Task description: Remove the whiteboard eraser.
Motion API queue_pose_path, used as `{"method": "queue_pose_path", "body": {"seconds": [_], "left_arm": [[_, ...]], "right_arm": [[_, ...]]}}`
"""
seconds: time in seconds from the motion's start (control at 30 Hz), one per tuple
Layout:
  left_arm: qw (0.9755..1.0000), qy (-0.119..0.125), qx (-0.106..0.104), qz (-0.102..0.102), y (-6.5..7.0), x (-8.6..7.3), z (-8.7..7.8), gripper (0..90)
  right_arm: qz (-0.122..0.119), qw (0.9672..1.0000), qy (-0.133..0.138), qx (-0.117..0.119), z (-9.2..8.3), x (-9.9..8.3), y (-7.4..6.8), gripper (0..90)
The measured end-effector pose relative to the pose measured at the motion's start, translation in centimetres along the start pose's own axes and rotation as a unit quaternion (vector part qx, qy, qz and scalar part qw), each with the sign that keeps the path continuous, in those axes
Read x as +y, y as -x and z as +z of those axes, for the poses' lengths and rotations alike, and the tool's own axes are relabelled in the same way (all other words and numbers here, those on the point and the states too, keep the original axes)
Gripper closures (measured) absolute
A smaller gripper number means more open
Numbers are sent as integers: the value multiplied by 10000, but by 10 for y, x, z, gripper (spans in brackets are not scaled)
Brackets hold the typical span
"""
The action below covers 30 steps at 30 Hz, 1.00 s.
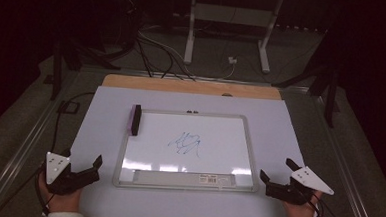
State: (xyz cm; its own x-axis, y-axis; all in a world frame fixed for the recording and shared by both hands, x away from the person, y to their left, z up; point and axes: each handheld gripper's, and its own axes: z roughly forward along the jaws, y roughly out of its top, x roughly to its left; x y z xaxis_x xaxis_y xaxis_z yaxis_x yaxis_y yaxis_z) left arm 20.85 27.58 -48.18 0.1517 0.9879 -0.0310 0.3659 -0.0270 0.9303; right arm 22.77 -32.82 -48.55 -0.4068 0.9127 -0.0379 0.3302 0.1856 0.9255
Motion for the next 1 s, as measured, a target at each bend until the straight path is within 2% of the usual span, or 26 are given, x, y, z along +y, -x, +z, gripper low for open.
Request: {"method": "queue_pose_path", "body": {"seconds": [0.07, 0.2, 0.27, 0.4, 0.57, 0.83, 1.0], "left_arm": [[10000, -20, -6, -25, 0, -1, 0, 5], [10000, -3, 13, -48, -1, -1, -1, 5], [10000, -7, 31, -88, -1, -1, -1, 5], [9998, -60, 46, -161, -1, 0, -3, 5], [9997, -126, -33, -207, -1, 2, -4, 5], [9997, -137, -93, -158, -4, 12, 0, 6], [9997, -159, -163, -75, -5, 20, 3, 6]], "right_arm": [[117, 9999, -78, -23, 1, 0, 3, 1], [137, 9999, -52, -8, -1, 0, 3, 1], [162, 9998, -147, 33, 0, 1, 2, 1], [247, 9996, -121, 80, -1, 2, 3, 1], [304, 9994, -82, 111, -6, 2, 5, 1], [416, 9991, -4, 35, -8, 3, 9, 12], [359, 9993, -26, 61, -7, 4, 6, 12]]}}
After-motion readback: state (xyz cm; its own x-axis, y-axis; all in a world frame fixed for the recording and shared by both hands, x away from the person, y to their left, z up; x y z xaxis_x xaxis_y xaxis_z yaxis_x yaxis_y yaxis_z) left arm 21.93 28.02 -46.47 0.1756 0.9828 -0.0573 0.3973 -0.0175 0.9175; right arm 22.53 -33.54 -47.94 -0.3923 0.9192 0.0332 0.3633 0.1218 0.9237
